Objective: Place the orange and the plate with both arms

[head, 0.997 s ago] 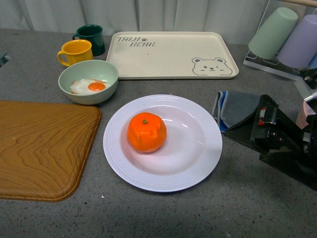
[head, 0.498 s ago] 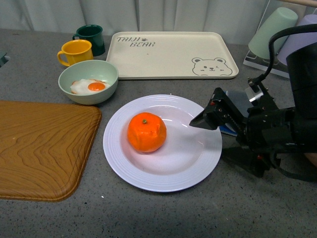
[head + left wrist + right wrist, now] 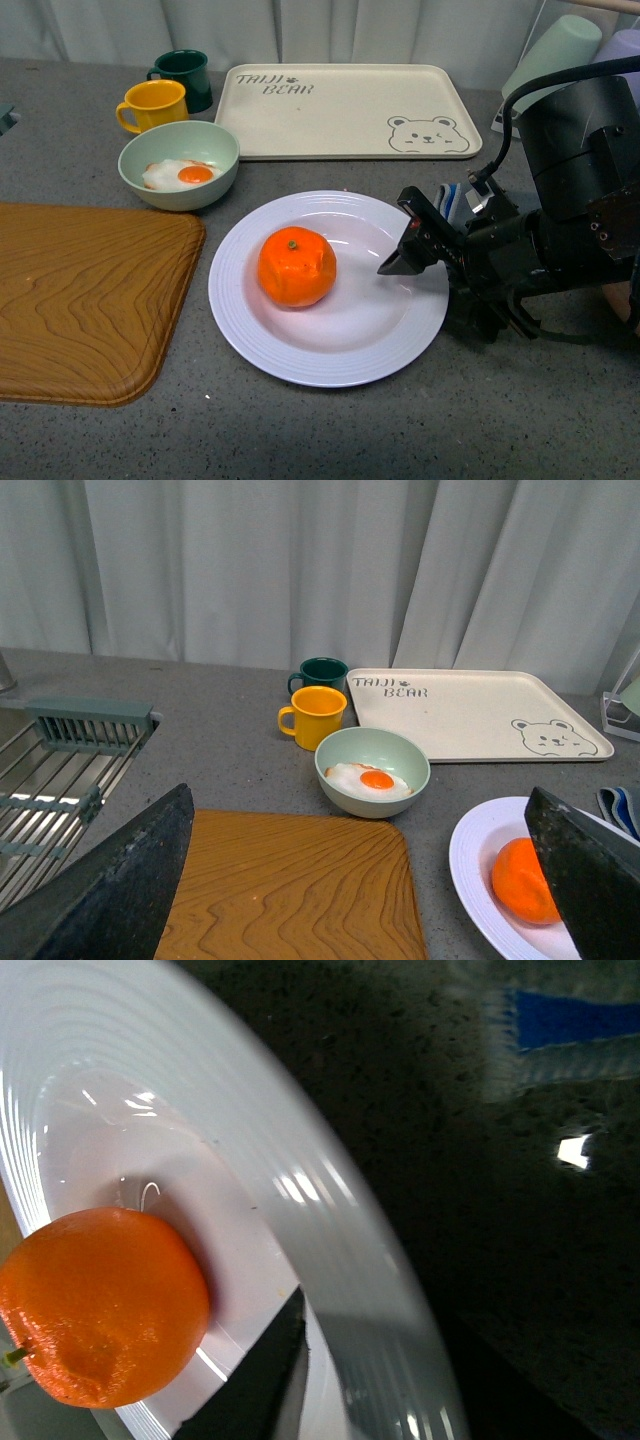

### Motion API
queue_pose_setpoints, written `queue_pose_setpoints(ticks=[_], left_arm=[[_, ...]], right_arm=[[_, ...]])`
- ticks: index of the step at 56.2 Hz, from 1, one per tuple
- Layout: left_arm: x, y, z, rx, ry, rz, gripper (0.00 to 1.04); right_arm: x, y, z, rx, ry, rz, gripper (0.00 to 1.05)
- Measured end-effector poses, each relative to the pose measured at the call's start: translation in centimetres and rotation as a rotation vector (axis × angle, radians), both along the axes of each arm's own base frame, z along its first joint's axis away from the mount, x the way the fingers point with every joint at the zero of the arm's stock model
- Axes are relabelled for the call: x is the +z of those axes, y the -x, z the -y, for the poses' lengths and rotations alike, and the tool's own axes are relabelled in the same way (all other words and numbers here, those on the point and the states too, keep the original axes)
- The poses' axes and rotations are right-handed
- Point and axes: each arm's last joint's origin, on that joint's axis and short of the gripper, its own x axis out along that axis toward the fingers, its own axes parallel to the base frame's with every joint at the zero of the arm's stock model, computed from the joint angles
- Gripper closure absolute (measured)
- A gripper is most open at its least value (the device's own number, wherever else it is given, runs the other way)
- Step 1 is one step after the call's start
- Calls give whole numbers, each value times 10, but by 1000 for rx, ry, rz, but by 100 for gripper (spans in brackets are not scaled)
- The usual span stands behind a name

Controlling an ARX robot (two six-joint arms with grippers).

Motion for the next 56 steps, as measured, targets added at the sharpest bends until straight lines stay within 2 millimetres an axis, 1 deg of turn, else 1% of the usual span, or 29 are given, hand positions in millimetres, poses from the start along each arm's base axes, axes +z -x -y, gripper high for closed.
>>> queue_pose_setpoints(ticks=[2, 5, 12, 17, 29, 34, 38, 45, 48, 56], left_arm=[[0, 0, 0, 0, 0, 0, 7], [0, 0, 0, 0, 0, 0, 7], [0, 0, 0, 0, 0, 0, 7], [0, 0, 0, 0, 0, 0, 7], [0, 0, 0, 0, 0, 0, 7], [0, 0, 0, 0, 0, 0, 7], [0, 0, 0, 0, 0, 0, 7], [0, 0, 0, 0, 0, 0, 7], [0, 0, 0, 0, 0, 0, 7], [0, 0, 0, 0, 0, 0, 7]], right_arm=[[0, 0, 1, 5, -5, -7, 83], [1, 0, 1, 19, -21, -4, 90], [11, -3, 0, 29, -50, 26, 97], [17, -6, 0, 32, -63, 64, 100], [17, -2, 5, 12, -118, 198, 100], [24, -6, 10, -11, -165, 265, 100], [33, -13, 14, -30, -205, 308, 100], [46, -32, 17, -57, -234, 347, 100], [52, -48, 17, -68, -242, 358, 100], [53, -79, 15, -93, -261, 368, 100]])
